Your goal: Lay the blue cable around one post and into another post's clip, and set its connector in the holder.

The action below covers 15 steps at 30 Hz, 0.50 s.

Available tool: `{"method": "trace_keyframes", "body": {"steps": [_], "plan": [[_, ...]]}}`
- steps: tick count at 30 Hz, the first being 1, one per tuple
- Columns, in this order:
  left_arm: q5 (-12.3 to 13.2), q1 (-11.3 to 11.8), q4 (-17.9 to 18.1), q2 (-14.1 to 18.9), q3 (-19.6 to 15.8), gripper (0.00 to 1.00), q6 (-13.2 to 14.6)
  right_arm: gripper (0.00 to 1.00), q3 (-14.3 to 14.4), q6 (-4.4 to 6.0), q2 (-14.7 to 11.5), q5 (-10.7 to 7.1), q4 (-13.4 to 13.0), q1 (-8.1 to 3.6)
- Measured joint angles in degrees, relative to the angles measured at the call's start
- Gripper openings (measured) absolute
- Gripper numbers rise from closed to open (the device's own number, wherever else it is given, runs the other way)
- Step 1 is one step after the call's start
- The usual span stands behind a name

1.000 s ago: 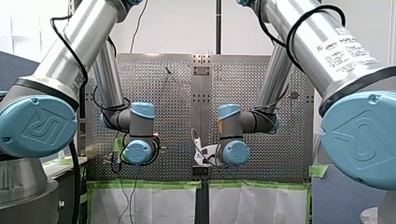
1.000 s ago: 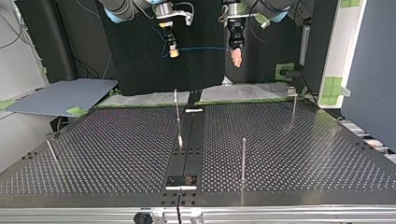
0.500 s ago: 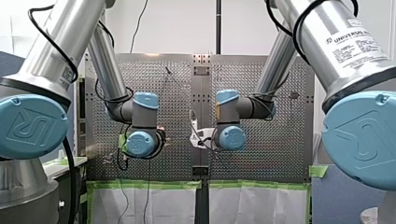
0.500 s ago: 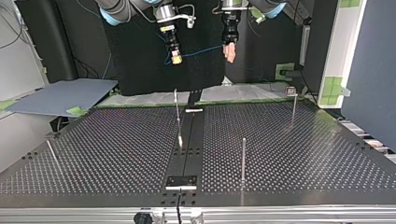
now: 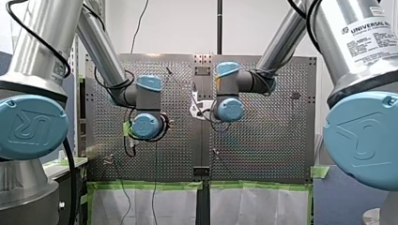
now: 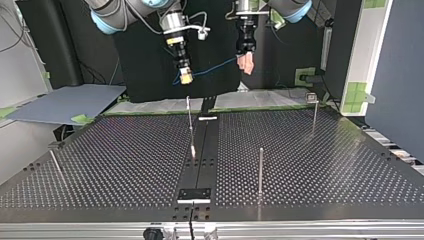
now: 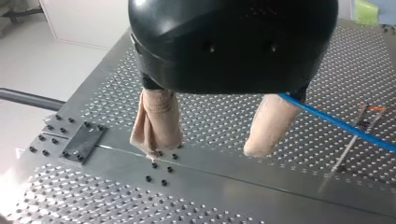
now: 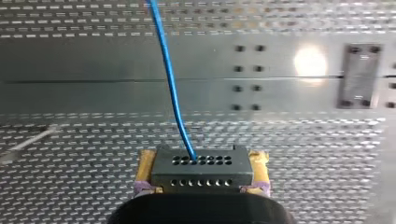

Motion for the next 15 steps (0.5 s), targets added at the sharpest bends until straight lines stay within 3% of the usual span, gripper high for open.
{"method": "trace_keyframes", "body": {"steps": [15], "plan": [[0.3, 3.7, -8.2, 8.2, 7.6, 1.0, -0.4, 0.0, -7.9, -0.48, -8.6, -0.12, 8.6, -0.4]]}}
